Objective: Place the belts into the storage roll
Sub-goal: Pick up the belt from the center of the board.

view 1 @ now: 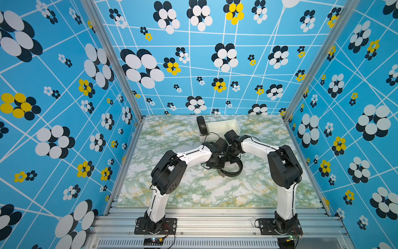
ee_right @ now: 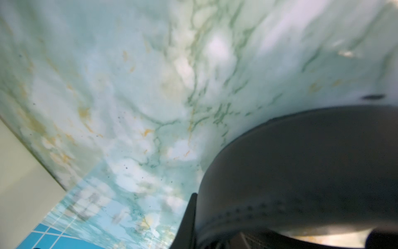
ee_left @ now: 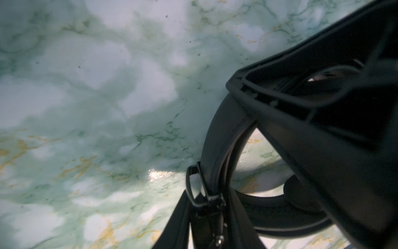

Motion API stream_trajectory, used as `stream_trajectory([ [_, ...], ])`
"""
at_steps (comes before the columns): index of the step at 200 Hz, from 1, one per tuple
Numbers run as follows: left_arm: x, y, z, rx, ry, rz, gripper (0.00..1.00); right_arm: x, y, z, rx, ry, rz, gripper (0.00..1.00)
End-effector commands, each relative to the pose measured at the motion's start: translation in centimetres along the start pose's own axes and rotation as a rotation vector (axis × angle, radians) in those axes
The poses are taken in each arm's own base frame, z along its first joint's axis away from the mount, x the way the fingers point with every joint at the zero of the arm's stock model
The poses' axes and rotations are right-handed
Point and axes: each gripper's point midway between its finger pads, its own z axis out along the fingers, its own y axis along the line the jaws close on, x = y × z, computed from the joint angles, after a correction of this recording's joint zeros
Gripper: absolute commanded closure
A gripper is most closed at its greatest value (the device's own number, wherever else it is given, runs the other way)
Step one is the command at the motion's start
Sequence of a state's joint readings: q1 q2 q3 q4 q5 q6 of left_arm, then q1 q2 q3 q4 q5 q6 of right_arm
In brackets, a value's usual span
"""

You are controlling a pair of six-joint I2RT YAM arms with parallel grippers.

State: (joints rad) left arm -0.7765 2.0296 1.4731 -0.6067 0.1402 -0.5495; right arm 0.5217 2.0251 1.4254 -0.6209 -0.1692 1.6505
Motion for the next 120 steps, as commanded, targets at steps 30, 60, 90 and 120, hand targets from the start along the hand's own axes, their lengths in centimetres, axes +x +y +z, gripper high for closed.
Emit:
stream_trajectory([
  [30, 0.1, -0.1, 1.6, -0.006, -0.009, 0.045, 0.85, 1.6, -1.5, 0.5, 0.030, 0.017, -0.076, 1.00],
  [60, -0.5, -1.3, -0.4, 0.041, -0.050, 0.044, 0.71, 1.8, 0.9, -0.5, -0.094, 0.004, -0.199, 1.00],
  [90, -1.0, -2.8, -4.0, 0.102, -0.107, 0.038, 0.64, 2.1, 3.9, -2.6, -0.263, -0.031, -0.368, 1.00],
  [120, -0.4, -3.4, -8.1, 0.140, -0.156, 0.036, 0.62, 2.9, 4.7, -4.6, -0.355, -0.032, -0.494, 1.00],
])
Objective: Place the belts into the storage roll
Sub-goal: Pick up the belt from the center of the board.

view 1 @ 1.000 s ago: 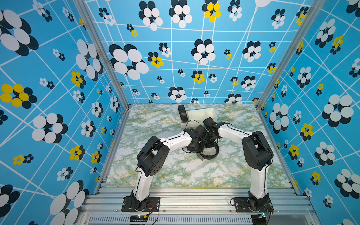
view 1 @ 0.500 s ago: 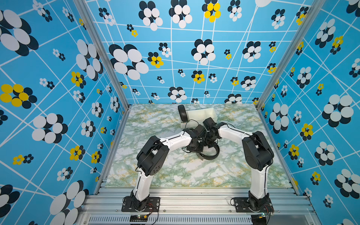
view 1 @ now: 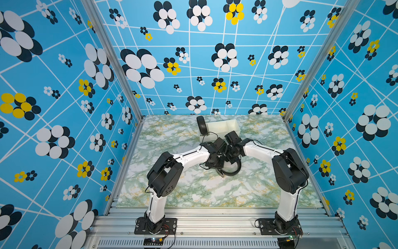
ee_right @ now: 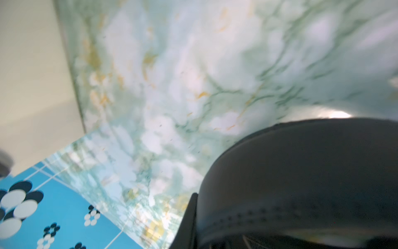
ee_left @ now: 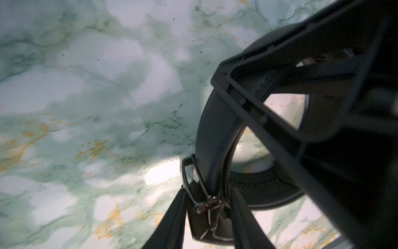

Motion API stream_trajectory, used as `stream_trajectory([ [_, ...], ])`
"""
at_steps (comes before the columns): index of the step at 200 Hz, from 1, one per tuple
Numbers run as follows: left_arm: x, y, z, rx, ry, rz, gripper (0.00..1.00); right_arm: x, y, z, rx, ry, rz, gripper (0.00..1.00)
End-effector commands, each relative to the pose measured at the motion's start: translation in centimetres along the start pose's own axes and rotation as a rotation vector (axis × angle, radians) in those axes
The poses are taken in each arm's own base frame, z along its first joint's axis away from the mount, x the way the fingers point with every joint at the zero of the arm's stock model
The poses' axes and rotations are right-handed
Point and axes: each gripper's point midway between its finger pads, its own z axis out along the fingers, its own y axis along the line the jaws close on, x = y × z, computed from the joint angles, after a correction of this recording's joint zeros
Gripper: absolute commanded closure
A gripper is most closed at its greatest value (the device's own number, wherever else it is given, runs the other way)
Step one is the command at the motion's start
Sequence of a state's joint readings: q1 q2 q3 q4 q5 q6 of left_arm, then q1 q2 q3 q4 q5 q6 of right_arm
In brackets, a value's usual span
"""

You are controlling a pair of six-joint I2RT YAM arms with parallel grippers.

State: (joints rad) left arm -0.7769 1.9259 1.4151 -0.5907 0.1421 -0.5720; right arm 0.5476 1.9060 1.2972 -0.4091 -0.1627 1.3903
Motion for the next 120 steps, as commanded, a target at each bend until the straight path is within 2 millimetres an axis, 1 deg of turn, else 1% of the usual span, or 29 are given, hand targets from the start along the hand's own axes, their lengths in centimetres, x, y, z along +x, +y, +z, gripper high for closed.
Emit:
stream_trajectory([
  [1, -0.7, -3.1, -5.3, 0.109, -0.104, 0.049, 0.62, 0.3, 3.4, -2.0, -0.158, -0.030, -0.183, 1.00],
  [8, -0.5, -3.1, -6.3, 0.119, -0.117, 0.047, 0.62, 0.6, 3.9, -2.3, -0.199, -0.019, -0.199, 1.00],
  [20, -0.1, -3.0, -8.3, 0.131, -0.151, 0.044, 0.60, 0.8, 3.4, -2.9, -0.194, -0.019, -0.217, 1.00],
  [32, 0.2, -2.8, -10.2, 0.146, -0.189, 0.039, 0.60, 0.9, 3.6, -3.8, -0.229, -0.030, -0.249, 1.00],
  [45, 0.6, -2.8, -12.2, 0.163, -0.228, 0.039, 0.58, 1.1, 3.9, -5.0, -0.270, -0.051, -0.299, 1.00],
  [60, 1.1, -2.5, -14.2, 0.183, -0.268, 0.050, 0.58, 1.3, 4.8, -6.9, -0.331, -0.081, -0.393, 1.00],
  [67, 1.4, -2.2, -14.9, 0.185, -0.280, 0.049, 0.58, 1.4, 5.0, -7.5, -0.352, -0.086, -0.428, 1.00],
  [84, 2.3, -1.1, -15.6, 0.205, -0.287, 0.028, 0.58, 1.7, 5.8, -8.6, -0.411, -0.067, -0.505, 1.00],
  [104, 3.4, 0.6, -16.2, 0.230, -0.296, -0.013, 0.58, 2.4, 7.4, -10.1, -0.513, -0.033, -0.617, 1.00],
  [120, 3.9, 1.9, -16.6, 0.262, -0.306, -0.071, 0.58, 3.0, 8.7, -11.4, -0.596, 0.005, -0.713, 1.00],
])
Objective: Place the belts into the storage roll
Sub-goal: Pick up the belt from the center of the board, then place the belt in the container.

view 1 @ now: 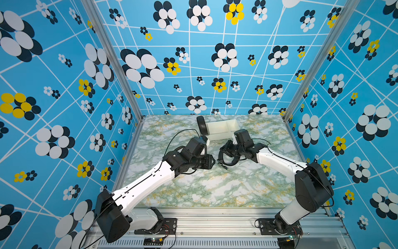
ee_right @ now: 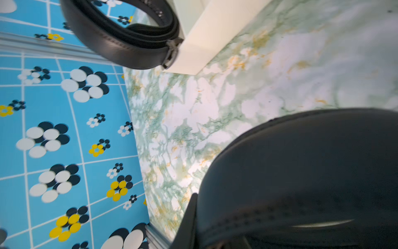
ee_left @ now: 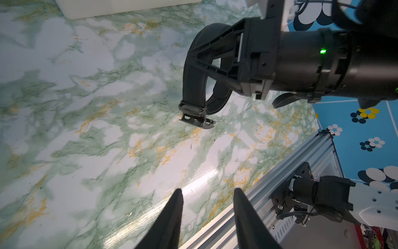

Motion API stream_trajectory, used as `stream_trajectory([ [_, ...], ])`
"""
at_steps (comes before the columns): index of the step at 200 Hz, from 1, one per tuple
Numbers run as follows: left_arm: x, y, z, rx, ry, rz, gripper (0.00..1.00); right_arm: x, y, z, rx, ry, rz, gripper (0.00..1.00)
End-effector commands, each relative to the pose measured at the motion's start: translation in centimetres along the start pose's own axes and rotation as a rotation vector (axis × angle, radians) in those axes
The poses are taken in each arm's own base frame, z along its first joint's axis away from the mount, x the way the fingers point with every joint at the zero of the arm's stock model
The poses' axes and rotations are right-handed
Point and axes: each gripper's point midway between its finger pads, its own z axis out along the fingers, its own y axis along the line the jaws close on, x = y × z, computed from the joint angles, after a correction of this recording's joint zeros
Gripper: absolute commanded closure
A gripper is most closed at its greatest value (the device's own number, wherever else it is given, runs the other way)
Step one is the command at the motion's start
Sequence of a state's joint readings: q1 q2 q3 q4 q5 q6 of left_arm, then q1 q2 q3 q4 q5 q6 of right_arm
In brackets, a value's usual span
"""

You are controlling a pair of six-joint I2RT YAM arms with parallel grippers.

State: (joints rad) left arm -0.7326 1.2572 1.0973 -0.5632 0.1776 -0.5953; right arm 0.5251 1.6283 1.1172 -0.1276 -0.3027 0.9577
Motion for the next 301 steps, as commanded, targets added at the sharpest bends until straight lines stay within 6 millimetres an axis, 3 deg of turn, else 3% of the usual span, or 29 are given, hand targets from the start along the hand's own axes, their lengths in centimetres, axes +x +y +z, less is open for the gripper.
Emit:
stream_trajectory([
  [1, 0.7, 1.5, -0.8, 0.034, -0.004, -0.079, 0.58, -0.9, 4.7, -1.6, -0.213, 0.026, -0.213, 1.00],
  [36, 1.7, 3.9, -1.9, 0.066, 0.004, -0.182, 0.60, -1.9, 7.6, -2.3, -0.354, 0.130, -0.333, 1.00],
  [79, 2.2, 5.7, -2.1, 0.082, 0.031, -0.232, 0.61, -4.8, 11.2, -2.5, -0.464, 0.192, -0.430, 1.00],
  [83, 2.1, 5.8, -2.1, 0.084, 0.032, -0.236, 0.61, -4.7, 10.9, -2.2, -0.457, 0.207, -0.433, 1.00],
  [86, 2.2, 6.0, -2.1, 0.084, 0.035, -0.240, 0.61, -5.4, 12.1, -2.8, -0.475, 0.189, -0.464, 1.00],
  [108, 2.1, 6.9, -2.0, 0.097, 0.035, -0.267, 0.62, -6.6, 14.0, -3.4, -0.501, 0.178, -0.603, 1.00],
  [178, 3.0, 9.2, -1.6, 0.109, 0.057, -0.328, 0.64, -11.3, 16.5, -3.9, -0.665, 0.111, -0.895, 1.00],
  [184, 3.2, 9.4, -1.6, 0.106, 0.061, -0.333, 0.64, -11.6, 15.7, -2.7, -0.662, 0.126, -0.895, 1.00],
  [226, 4.6, 10.3, -1.2, 0.085, 0.092, -0.361, 0.65, -13.8, 14.9, -1.4, -0.713, 0.099, -0.953, 1.00],
  [301, 7.5, 11.5, 0.0, 0.077, 0.143, -0.395, 0.67, -18.7, 11.3, -1.4, -0.732, -0.012, -1.028, 1.00],
])
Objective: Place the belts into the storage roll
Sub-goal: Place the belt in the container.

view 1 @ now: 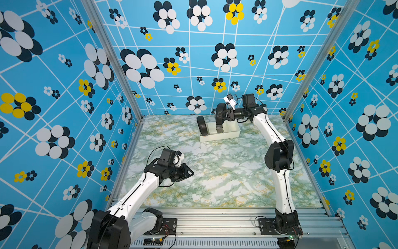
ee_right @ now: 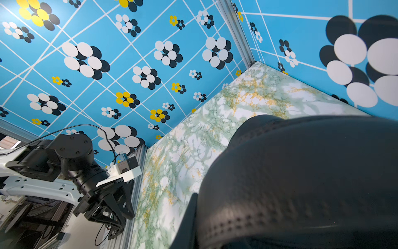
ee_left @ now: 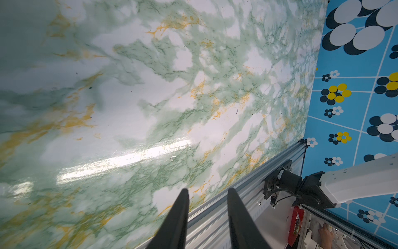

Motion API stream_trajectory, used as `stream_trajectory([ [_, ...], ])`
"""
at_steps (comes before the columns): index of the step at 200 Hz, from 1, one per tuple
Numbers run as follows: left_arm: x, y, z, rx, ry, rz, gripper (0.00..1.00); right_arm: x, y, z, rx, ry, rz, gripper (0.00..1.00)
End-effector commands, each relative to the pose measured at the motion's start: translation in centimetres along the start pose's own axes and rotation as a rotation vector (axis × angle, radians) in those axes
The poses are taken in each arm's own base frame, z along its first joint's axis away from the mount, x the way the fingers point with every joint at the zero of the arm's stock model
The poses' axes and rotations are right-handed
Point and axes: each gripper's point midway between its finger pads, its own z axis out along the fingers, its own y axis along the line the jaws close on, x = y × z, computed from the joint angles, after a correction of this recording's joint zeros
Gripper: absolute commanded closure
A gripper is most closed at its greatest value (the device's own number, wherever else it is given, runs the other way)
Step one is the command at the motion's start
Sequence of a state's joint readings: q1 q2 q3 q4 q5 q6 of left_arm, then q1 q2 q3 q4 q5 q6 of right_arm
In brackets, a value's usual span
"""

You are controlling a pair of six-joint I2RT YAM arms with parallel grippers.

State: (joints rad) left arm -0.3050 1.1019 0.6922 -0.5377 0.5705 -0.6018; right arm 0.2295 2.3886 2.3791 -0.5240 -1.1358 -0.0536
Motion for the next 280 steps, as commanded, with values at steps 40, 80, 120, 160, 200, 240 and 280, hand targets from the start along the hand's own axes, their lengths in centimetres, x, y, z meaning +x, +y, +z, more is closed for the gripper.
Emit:
stream_trajectory([
  [40, 0.1, 0.5, 0.8, 0.005, 0.038, 0.016, 0.68, -1.8, -3.2, -4.0, 0.007, -0.085, -0.205, 1.00],
  [80, -0.6, 0.1, 1.6, 0.014, 0.070, 0.014, 0.68, -2.1, -6.5, -6.5, 0.078, -0.109, -0.273, 1.00],
  [120, -1.1, 0.0, 2.3, 0.023, 0.091, 0.007, 0.68, -1.4, -9.3, -7.1, 0.085, -0.139, -0.310, 1.00],
  [160, -1.4, 0.1, 2.9, 0.029, 0.100, -0.004, 0.68, 2.5, -10.2, -6.4, 0.044, -0.076, -0.270, 1.00],
  [200, -1.6, 0.4, 3.7, 0.038, 0.109, -0.020, 0.69, 6.2, -8.4, -5.7, 0.004, 0.012, -0.282, 1.00],
  [240, -1.4, 0.5, 4.2, 0.051, 0.123, -0.025, 0.69, 7.7, -6.2, -5.0, 0.027, 0.075, -0.345, 1.00],
  [280, -0.9, 0.7, 4.3, 0.058, 0.132, -0.029, 0.69, 9.7, -4.7, -4.7, -0.054, 0.075, -0.275, 1.00],
])
